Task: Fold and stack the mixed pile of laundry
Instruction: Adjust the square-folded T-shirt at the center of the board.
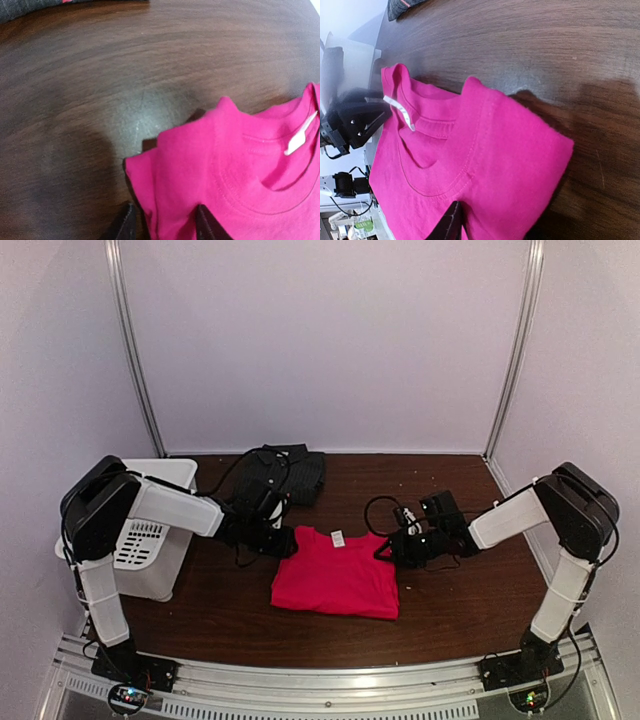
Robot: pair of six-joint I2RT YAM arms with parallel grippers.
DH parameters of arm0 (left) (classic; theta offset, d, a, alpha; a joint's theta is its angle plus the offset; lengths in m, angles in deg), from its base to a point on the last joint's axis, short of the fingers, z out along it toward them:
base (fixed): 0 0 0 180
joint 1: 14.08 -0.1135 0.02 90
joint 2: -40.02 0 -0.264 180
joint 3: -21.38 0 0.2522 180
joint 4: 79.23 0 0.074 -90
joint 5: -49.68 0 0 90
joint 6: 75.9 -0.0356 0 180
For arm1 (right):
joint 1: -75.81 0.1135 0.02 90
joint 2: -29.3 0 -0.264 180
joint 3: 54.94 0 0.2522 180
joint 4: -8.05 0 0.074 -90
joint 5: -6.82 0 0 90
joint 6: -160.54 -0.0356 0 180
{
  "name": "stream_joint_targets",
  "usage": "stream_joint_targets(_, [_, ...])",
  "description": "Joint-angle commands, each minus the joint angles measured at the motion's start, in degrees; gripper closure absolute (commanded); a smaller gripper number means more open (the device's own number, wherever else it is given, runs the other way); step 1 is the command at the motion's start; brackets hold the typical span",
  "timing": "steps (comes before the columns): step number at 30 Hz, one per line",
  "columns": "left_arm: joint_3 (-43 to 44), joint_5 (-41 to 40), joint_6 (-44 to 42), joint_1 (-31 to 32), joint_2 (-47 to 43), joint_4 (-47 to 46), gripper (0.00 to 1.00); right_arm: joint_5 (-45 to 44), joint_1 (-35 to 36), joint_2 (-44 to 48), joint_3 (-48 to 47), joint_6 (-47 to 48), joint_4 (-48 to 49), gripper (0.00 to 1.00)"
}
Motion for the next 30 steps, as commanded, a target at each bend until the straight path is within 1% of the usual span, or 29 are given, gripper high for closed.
stream_joint_targets(1, [-1.9,-0.2,1.1,-1.6,1.2,0.7,0.71,-4.5,0.6,-1.9,1.4,0.8,-7.5,0.68])
stream_joint_targets(3, [-3.7,-0.2,1.3,-3.8,0.5,0.7,0.85,-6.4,-0.4,-0.3,1.3,2.6,-9.9,0.69])
stream_joint_targets(6, [-5.9,-1.2,-0.4,-5.7,-0.5,0.5,1.0,-7.4,-3.3,1.5,1.3,5.2,-11.7,0.78])
stream_joint_targets(7, [-6.0,-1.2,-1.0,-5.9,-0.4,0.6,1.0,-7.0,-3.9,1.7,0.8,6.2,-12.1,0.81])
stream_joint_targets(9, [-6.0,-1.2,-1.9,-6.0,-0.2,0.5,1.0,-5.4,-4.3,1.7,-1.2,8.1,-13.3,0.82])
stream_joint_targets(11, [-6.2,-0.5,-2.4,-6.1,-0.4,-0.4,1.0,-3.1,-4.3,2.1,-2.5,9.0,-13.6,0.76])
stream_joint_targets(12, [-6.5,0.3,-2.3,-6.1,-0.6,-1.1,0.95,-1.7,-4.3,2.5,-2.8,9.2,-13.6,0.7])
stream_joint_targets(14, [-6.8,1.6,-2.0,-6.1,-1.3,-1.6,0.81,1.2,-4.3,3.0,-2.3,8.2,-13.1,0.59])
stream_joint_targets(16, [-7.4,1.2,-1.2,-6.1,-2.7,-1.5,0.7,4.2,-4.0,3.3,-0.5,5.5,-10.7,0.55])
stream_joint_targets(18, [-7.9,0.4,-0.5,-6.1,-3.9,-1.4,0.63,5.3,-2.9,3.3,1.5,2.1,-7.0,0.53])
stream_joint_targets(21, [-7.8,0.6,-0.4,-6.1,-5.4,-0.7,0.6,4.0,-0.3,1.6,1.4,-0.1,-4.2,0.53])
stream_joint_targets(23, [-8.4,0.5,-1.7,-6.1,-7.2,-0.5,0.59,2.6,0.9,0.6,1.5,-1.5,-3.0,0.55])
stream_joint_targets(24, [-9.7,1.5,-2.9,-5.9,-9.2,-2.2,0.58,1.4,1.0,1.0,1.9,-1.8,-2.8,0.57])
stream_joint_targets(26, [-12.8,3.2,-5.2,-5.6,-13.7,-5.9,0.55,-0.6,1.0,3.4,3.8,-1.4,-3.7,0.61])
stream_joint_targets(28, [-14.9,4.4,-6.7,-5.4,-17.6,-5.4,0.53,-1.6,1.0,7.5,5.8,-0.3,-5.6,0.63])
stream_joint_targets(30, [-16.6,3.9,-7.7,-5.0,-20.8,-2.8,0.5,-1.4,1.0,11.6,8.2,-0.2,-6.4,0.65])
